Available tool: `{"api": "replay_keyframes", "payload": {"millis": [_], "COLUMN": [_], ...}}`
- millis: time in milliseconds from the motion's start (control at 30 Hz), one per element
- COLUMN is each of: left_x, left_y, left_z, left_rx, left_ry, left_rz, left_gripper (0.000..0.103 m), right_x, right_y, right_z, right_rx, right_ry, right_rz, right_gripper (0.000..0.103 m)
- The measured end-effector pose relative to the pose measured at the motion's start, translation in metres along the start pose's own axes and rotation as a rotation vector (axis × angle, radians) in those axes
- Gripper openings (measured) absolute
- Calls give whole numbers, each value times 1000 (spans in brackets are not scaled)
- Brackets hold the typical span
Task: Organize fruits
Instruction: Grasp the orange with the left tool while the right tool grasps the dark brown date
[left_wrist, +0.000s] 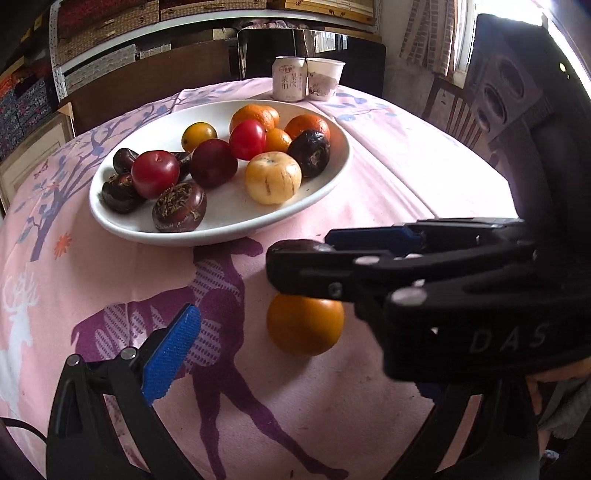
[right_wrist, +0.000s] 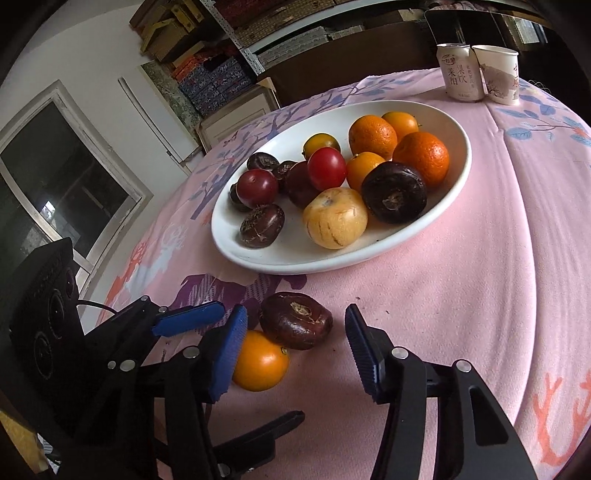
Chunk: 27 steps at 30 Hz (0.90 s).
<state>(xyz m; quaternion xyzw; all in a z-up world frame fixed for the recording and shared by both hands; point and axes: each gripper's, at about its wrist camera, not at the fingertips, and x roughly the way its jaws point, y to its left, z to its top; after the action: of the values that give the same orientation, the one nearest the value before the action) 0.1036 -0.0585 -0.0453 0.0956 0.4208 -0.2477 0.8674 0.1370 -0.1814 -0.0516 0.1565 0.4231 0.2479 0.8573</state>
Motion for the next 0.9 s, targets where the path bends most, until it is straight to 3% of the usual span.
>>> {"api": "replay_keyframes", "payload": {"millis": [67,167,200,467,500,900], "left_x": [3,2,2,-2,-2,0], "left_y": [4,3,3,7,7,4], "left_z": [1,0,0,-2,-2,-1], "left_rx": [-31,-40,-40,-61,-63,-40], "left_ry": [9,2,1,-12,-12,-4], "left_rz": [-59,-81,-90,-97,-100,-87], "left_gripper": [98,96,88,62,62,62], "right_x": [2,5,6,6,5,13], "right_y": [1,0,0,-2,-3,-1], "right_z": [0,-1,-1,1,1,4], "right_rx": [10,29,33,58,67,66], "right_ry": [8,27,29,25,21,34], "right_rz": [17,52,56,70,81,84], "right_gripper": [52,52,52,47,41,43]}}
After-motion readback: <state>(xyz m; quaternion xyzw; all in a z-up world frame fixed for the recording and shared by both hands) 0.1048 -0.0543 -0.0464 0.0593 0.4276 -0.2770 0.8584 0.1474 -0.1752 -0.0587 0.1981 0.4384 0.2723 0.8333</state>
